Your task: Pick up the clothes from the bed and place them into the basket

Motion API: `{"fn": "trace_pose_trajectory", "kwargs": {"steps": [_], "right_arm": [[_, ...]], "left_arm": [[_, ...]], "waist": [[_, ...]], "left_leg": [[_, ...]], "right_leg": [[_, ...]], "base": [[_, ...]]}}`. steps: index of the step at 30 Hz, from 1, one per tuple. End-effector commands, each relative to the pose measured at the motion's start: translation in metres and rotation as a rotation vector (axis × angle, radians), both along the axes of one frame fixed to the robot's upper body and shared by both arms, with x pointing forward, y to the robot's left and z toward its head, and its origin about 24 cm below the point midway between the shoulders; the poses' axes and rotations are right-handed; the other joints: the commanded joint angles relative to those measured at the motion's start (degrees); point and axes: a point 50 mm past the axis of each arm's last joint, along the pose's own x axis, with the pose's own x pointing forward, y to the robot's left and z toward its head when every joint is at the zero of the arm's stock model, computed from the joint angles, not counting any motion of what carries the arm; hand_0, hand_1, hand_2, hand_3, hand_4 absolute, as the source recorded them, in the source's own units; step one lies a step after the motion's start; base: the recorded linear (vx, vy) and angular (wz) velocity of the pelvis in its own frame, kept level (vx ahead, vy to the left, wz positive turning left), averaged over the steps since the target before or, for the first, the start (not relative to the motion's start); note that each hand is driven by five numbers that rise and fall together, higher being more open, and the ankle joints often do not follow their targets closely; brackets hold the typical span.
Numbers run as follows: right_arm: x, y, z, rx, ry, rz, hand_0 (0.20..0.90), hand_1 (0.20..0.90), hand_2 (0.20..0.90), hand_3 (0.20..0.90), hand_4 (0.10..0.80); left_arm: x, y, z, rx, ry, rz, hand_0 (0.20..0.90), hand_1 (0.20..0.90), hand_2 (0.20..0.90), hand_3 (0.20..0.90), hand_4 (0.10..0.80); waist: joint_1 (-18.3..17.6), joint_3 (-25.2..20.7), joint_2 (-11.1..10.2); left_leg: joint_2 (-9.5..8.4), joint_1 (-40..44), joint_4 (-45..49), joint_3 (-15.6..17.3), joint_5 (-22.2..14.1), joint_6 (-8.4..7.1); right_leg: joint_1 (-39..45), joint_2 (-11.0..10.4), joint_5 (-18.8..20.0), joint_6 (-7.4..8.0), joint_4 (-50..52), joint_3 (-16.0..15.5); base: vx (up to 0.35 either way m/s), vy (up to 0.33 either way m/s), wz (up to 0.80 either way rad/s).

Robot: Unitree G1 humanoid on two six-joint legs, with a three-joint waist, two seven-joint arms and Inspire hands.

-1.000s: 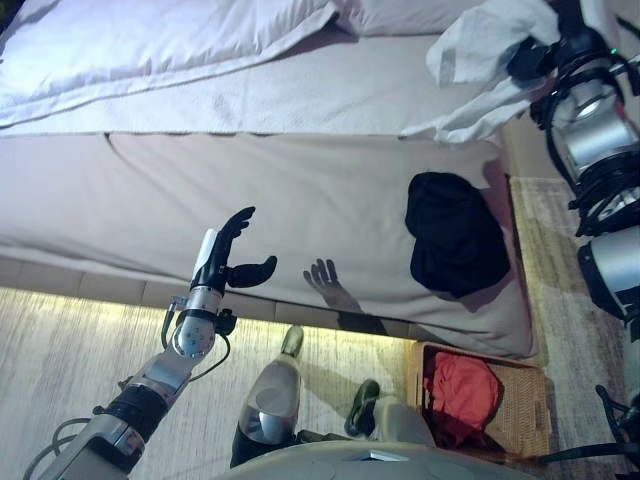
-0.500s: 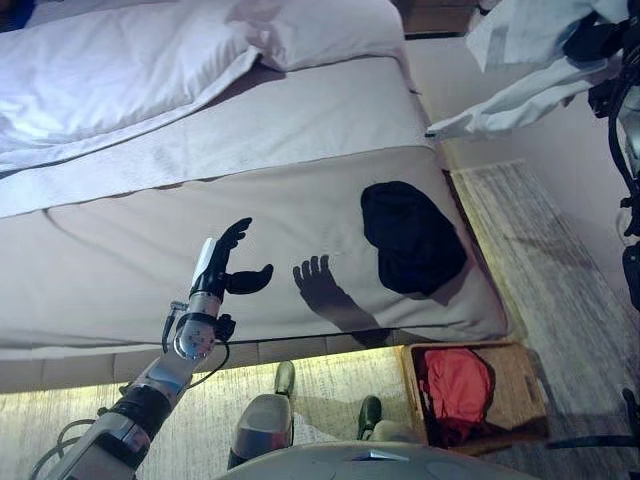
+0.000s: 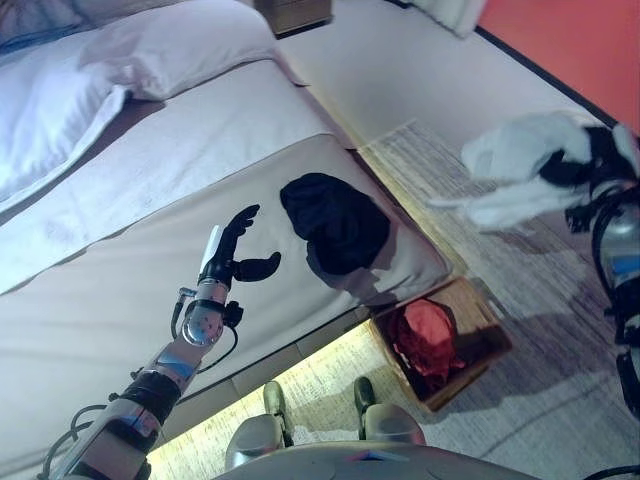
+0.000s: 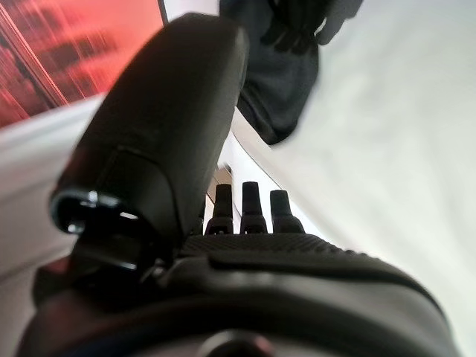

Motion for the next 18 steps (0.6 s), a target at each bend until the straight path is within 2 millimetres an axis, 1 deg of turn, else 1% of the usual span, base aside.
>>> {"fn": "trace_pose_trajectory", "kwargs": {"steps": [1, 6, 7, 8, 12, 16, 18], "right_arm": [[-0.004, -0.007, 0.013, -0.057, -0.06, -0.001, 0.3, 0.3, 0.3, 0.2, 0.1], [-0.014, -0.017, -0.017, 0.015, 0.026, -0.055, 0.3, 0.3, 0.3, 0.2, 0.1], [-0.015, -0.018, -0.02, 0.019, 0.037, -0.058, 0.3, 0.3, 0.3, 0.2, 0.1], [-0.017, -0.018, -0.027, 0.031, 0.061, -0.065, 0.3, 0.3, 0.3, 0.2, 0.1], [-0.022, -0.02, -0.046, 0.062, 0.132, -0.079, 0.3, 0.3, 0.3, 0.2, 0.1], [-0.024, -0.02, -0.058, 0.079, 0.178, -0.085, 0.3, 0.3, 0.3, 0.2, 0.1], [-0.025, -0.02, -0.06, 0.08, 0.186, -0.085, 0.3, 0.3, 0.3, 0.2, 0.1]], "left_arm": [[0.015, -0.011, 0.011, -0.008, -0.078, -0.028, 0.9, 0.9, 0.9, 0.9, 0.8], [0.021, -0.019, 0.014, -0.001, -0.084, -0.063, 0.9, 0.9, 0.9, 0.9, 0.8], [0.021, -0.02, 0.015, 0.0, -0.084, -0.065, 0.9, 0.9, 0.9, 0.9, 0.8], [0.022, -0.02, 0.015, 0.001, -0.085, -0.069, 0.9, 0.9, 0.9, 0.9, 0.8], [0.024, -0.024, 0.018, 0.005, -0.089, -0.089, 0.9, 0.9, 0.9, 0.9, 0.8], [0.025, -0.028, 0.018, 0.004, -0.082, -0.11, 0.9, 0.9, 0.9, 0.9, 0.8], [0.025, -0.029, 0.017, 0.006, -0.077, -0.117, 0.9, 0.9, 0.9, 0.9, 0.8]], "waist": [[-1.44, -10.78, 0.08], [-2.92, -10.56, 0.77], [-3.01, -10.56, 0.84], [-3.29, -10.55, 1.01], [-3.48, -10.37, 1.43], [-3.27, -10.3, 1.94], [-3.18, -10.34, 2.06]], "left_leg": [[2.04, 1.16, 3.33, 1.37, -10.18, -0.46], [2.07, 1.55, 2.46, 2.97, -10.17, -0.59], [2.05, 1.56, 2.46, 3.13, -10.18, -0.59], [2.02, 1.54, 2.45, 3.5, -10.22, -0.61], [1.98, 1.22, 2.52, 4.22, -10.25, -0.63], [1.94, 1.24, 2.16, 4.44, -10.09, -0.65], [1.95, 1.23, 2.08, 4.42, -10.01, -0.67]], "right_leg": [[-4.79, 2.49, -2.61, -0.73, 4.84, 1.4], [-5.63, 2.98, -1.4, -0.2, 3.73, 3.29], [-5.74, 3.02, -1.31, -0.17, 3.69, 3.44], [-5.97, 3.11, -1.12, -0.1, 3.54, 3.76], [-6.55, 3.18, -0.65, 0.07, 3.14, 4.09], [-6.87, 3.28, -0.42, 0.06, 3.0, 3.87], [-6.94, 3.27, -0.4, 0.06, 3.01, 3.72]], "base": [[-0.029, -0.02, -0.29], [-0.018, -0.028, -0.34], [0.005, -0.039, -0.16], [0.001, -0.038, -0.1], [-0.015, -0.044, -0.05], [-0.004, -0.044, -0.05], [0.004, -0.044, 0.0]]}}
